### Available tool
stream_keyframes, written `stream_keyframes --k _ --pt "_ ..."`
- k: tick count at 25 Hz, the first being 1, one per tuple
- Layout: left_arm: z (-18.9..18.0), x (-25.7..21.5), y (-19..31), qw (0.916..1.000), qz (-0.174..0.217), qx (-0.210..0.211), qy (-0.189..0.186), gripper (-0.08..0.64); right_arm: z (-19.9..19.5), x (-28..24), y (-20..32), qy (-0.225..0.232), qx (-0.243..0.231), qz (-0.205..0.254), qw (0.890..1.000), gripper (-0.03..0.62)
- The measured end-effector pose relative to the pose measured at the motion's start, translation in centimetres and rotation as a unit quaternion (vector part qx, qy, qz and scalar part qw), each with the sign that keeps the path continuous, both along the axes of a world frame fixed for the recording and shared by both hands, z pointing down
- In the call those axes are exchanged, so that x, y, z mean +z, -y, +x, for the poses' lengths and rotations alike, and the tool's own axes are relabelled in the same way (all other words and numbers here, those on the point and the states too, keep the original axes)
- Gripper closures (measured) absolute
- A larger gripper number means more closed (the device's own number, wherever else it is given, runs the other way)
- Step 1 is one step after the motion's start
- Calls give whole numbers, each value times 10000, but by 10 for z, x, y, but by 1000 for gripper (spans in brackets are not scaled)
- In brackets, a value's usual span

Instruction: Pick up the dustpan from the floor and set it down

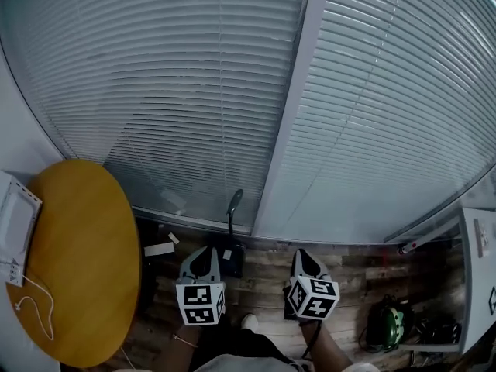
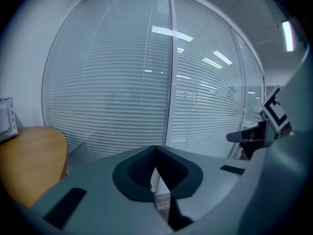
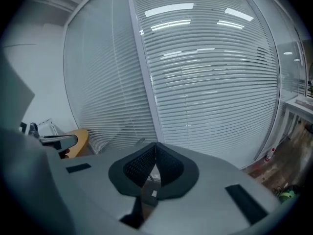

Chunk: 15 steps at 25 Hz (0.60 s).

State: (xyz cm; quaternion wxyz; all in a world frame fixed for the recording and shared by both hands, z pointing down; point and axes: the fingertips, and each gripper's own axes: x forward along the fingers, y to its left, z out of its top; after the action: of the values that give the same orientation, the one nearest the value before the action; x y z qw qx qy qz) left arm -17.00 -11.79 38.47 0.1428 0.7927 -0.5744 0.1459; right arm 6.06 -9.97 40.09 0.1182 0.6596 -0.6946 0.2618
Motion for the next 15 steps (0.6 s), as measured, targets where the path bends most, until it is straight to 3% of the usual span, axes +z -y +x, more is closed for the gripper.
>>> stream_keyframes --k 7,15 --pt "-1 17 19 9998 -173 134 40 543 -14 5 23 -179 -198 -40 9996 560" --pt "0 54 29 9988 -443 216 24 543 -34 45 34 -230 -434 -330 9982 560"
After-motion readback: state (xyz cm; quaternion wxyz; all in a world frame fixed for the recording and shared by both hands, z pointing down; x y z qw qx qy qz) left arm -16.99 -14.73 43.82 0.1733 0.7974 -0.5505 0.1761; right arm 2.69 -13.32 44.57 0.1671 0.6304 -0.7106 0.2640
